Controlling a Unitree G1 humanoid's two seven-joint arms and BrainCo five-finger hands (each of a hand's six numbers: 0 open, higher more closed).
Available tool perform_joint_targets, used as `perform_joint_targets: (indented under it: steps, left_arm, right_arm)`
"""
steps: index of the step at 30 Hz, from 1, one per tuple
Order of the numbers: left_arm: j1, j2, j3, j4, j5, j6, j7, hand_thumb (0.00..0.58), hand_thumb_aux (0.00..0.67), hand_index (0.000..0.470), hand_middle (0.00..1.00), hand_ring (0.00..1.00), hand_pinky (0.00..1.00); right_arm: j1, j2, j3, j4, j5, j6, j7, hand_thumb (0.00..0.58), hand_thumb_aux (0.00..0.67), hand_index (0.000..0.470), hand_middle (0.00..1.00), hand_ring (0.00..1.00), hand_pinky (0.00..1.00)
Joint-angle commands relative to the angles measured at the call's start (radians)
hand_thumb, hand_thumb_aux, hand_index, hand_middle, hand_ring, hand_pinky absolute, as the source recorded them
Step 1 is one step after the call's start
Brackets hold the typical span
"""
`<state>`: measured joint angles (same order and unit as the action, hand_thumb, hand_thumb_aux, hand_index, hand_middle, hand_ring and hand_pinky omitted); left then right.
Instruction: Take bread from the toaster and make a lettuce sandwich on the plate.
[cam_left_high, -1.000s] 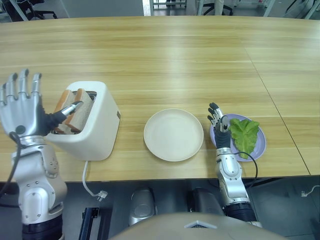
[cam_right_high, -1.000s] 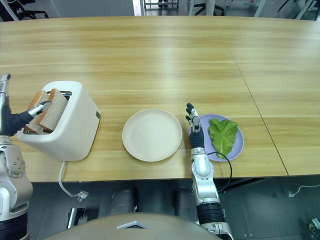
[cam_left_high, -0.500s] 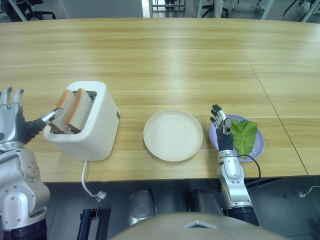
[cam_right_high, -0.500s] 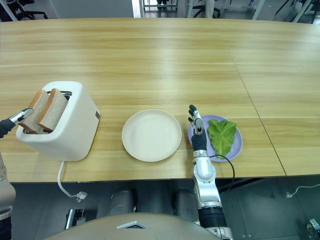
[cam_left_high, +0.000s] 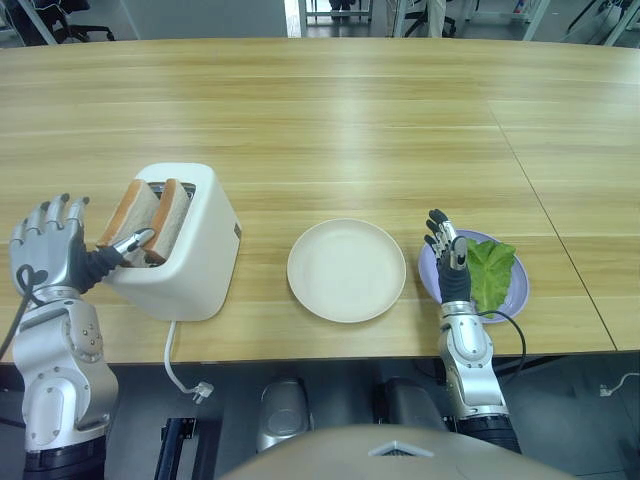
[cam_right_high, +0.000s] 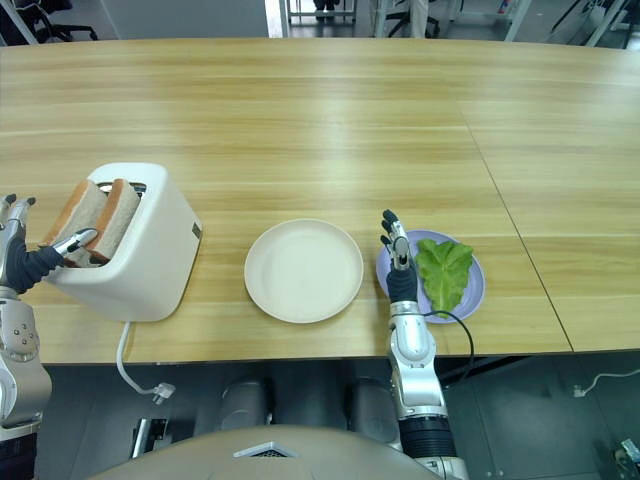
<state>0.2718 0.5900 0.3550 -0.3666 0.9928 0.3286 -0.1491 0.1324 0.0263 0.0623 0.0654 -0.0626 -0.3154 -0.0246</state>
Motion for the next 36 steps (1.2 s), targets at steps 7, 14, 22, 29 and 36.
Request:
perform_joint_targets:
  steps: [7, 14, 22, 29, 36]
  left_arm:
    - [0.007, -0.011, -0.043, 0.0, -0.038, 0.007, -0.017, 0.58, 0.67, 0.46, 0.0, 0.0, 0.0]
    - [-0.004, -0.014, -0.045, -0.009, -0.057, 0.002, 0.004, 0.58, 0.67, 0.46, 0.0, 0.0, 0.0]
    - [-0.028, -0.022, -0.04, -0.031, -0.08, -0.018, 0.054, 0.58, 0.67, 0.46, 0.0, 0.0, 0.0]
    - [-0.076, -0.037, -0.012, -0.054, -0.124, -0.038, 0.109, 0.58, 0.67, 0.46, 0.63, 0.63, 0.63]
    - [-0.083, -0.044, -0.022, -0.048, -0.153, -0.061, 0.127, 0.58, 0.67, 0.46, 1.0, 1.0, 1.0]
  right_arm:
    - [0.005, -0.003, -0.011, -0.007, 0.006, 0.016, -0.003, 0.0, 0.0, 0.0, 0.0, 0.0, 0.0]
    - [0.005, -0.003, -0.01, -0.004, 0.003, 0.015, -0.003, 0.0, 0.0, 0.0, 0.0, 0.0, 0.0]
    - [0.003, -0.004, -0.007, 0.002, -0.001, 0.018, -0.003, 0.0, 0.0, 0.0, 0.0, 0.0, 0.0]
    - [-0.001, -0.002, -0.004, 0.008, -0.003, 0.019, -0.004, 0.0, 0.0, 0.0, 0.0, 0.0, 0.0]
    - [-0.002, -0.002, -0.001, 0.008, -0.004, 0.021, -0.003, 0.0, 0.0, 0.0, 0.0, 0.0, 0.0]
